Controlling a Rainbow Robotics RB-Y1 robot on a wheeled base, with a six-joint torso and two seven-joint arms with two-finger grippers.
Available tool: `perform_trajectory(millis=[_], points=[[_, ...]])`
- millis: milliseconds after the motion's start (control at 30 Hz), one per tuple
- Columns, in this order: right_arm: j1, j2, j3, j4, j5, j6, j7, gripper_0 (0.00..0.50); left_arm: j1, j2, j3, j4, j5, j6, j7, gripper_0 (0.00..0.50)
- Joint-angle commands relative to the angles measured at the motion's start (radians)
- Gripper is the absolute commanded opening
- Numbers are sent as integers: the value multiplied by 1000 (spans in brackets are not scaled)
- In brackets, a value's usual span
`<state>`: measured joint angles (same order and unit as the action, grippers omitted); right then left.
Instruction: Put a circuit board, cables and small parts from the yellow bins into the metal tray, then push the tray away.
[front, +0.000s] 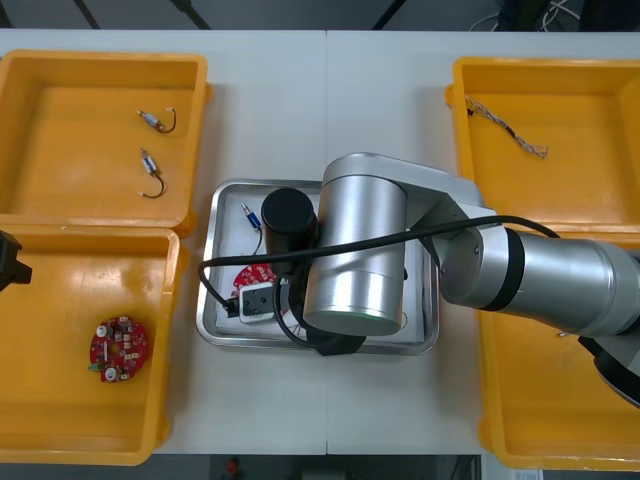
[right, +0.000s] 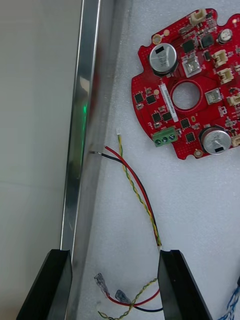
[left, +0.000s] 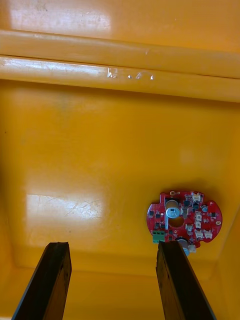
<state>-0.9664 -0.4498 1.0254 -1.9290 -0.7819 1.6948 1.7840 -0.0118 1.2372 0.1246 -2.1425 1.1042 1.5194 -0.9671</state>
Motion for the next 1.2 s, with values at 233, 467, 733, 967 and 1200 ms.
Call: perform_trajectory(millis=[233,467,733,967,1200], points=[[94,34,24,-8,49,-9,-69,500,18,47,29,-25,-14,-11,-42,500],[140,36,48,-8,122,-14,-86,500,18,47,29,-25,-14,-11,-42,500],[181,48,51,-8,168,-14,-103,500,18,47,29,-25,-14,-11,-42,500],[215,65,50,-8,211,-14,-110,500,18,47,29,-25,-14,-11,-42,500],[224,76,50,-8,228,-15,-114,500,18,47,29,-25,-14,-11,-42,500]])
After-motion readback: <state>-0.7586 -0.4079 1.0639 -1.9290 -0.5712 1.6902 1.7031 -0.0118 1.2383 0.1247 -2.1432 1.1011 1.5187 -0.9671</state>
